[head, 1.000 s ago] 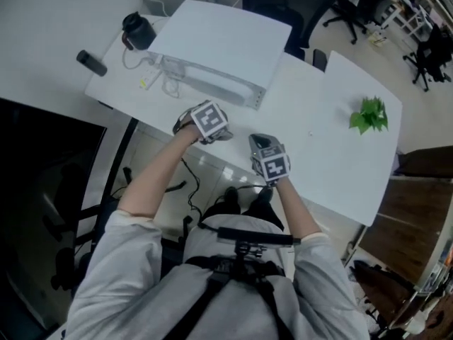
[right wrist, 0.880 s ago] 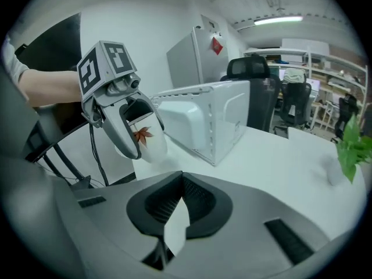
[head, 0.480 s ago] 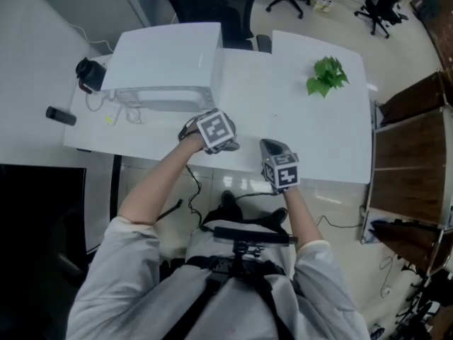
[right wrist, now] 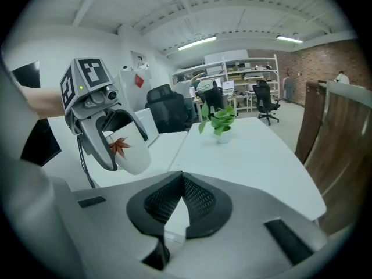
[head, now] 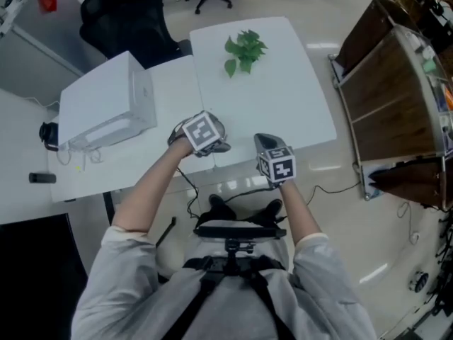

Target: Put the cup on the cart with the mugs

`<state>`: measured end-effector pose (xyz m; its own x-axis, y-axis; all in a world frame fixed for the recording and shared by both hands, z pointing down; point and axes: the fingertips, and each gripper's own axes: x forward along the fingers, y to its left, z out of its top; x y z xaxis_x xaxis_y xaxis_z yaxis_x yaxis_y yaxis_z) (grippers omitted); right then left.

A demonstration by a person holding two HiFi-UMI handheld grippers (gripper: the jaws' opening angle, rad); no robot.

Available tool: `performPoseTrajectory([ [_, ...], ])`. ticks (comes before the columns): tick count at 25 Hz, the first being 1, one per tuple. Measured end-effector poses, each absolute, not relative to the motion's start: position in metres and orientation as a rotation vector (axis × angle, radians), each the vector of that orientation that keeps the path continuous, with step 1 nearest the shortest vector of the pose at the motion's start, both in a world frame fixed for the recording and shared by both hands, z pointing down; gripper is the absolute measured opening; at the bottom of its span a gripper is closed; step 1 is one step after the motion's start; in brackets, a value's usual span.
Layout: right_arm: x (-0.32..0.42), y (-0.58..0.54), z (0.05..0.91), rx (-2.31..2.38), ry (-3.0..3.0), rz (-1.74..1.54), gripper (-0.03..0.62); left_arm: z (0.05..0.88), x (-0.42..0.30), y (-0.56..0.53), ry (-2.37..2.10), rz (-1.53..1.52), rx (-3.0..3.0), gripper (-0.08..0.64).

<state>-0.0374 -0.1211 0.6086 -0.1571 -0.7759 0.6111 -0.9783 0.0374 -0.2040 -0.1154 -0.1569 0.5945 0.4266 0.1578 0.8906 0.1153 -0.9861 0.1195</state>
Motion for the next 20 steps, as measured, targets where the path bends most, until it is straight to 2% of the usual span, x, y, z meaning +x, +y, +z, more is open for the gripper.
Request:
performPoseTrajectory([
  [4,0.032,-0.082,0.604,1.858,-1.944,0.846,0.008,0.594,-0.052,-0.123,0.323,1.725,2.620,0.436],
  [10,0.135,-0.016,0.598,1.988,-1.866,0.854,0.008,0.581,0.061,-0.060,0.488,1.678,2.677,0.436],
  [20,0.271,0.097,0.579,2.247,-1.667,0.883,0.008,0.566,0.219,0.043,0.860,1.724,2.748,0.436],
])
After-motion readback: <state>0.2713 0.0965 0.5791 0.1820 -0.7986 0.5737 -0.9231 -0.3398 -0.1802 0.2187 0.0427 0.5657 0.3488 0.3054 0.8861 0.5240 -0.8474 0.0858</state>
